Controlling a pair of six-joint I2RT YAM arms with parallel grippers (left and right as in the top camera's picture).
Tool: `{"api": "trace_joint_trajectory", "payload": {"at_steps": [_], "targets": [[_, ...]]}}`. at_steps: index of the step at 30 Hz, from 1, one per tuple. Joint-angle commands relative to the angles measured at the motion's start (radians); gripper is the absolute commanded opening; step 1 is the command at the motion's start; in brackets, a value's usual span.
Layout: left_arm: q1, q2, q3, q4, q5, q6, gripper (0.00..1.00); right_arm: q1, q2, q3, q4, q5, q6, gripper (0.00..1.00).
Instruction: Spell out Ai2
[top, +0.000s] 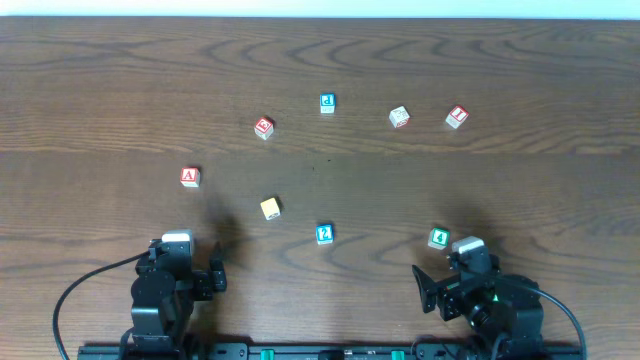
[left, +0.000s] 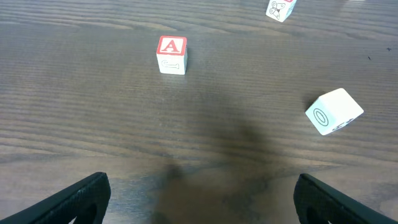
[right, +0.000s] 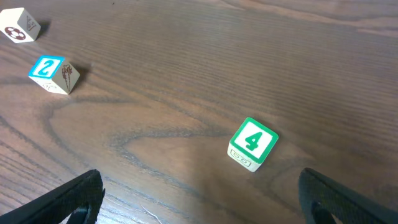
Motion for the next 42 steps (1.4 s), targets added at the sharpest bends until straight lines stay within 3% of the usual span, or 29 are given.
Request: {"api": "trace_joint_trajectory", "payload": {"at_steps": [1, 5, 10, 16, 21, 26, 33, 42], "targets": [[0.004, -0.007, -0.006, -0.005, -0.014, 0.014, 0.96, -0.008, -0.009, -0.015, 0.01, -0.012, -0.013, 0.99], [0.004, -0.007, -0.006, -0.005, -0.014, 0.014, 0.95, -0.008, -0.009, -0.015, 0.153, -0.155, 0.085, 0.99], [0.004, -0.007, -0.006, -0.005, -0.014, 0.014, 0.95, -0.008, -0.009, -0.015, 0.204, -0.29, 0.582, 0.99], [0.004, -0.007, -0.006, -0.005, -0.014, 0.015, 0.95, -0.008, -0.009, -0.015, 0.199, -0.296, 0.808, 0.99], [0.004, -0.007, -0.006, -0.005, -0.014, 0.014, 0.95, -0.008, 0.005, -0.014, 0.398, -0.368, 0.803, 0.99], [0.004, -0.007, -0.006, -0.005, -0.014, 0.014, 0.96, -0.01, 0.18, 0.023, 0.561, -0.319, 0.76, 0.99], [0.004, -0.007, -0.006, -0.005, -0.014, 0.014, 0.95, -0.01, 0.715, 0.319, 0.553, -0.1, 0.508, 0.99], [0.004, -0.007, -0.006, -0.005, -0.014, 0.014, 0.95, -0.01, 1.371, 0.819, 0.519, 0.28, 0.553, 0.99]]}}
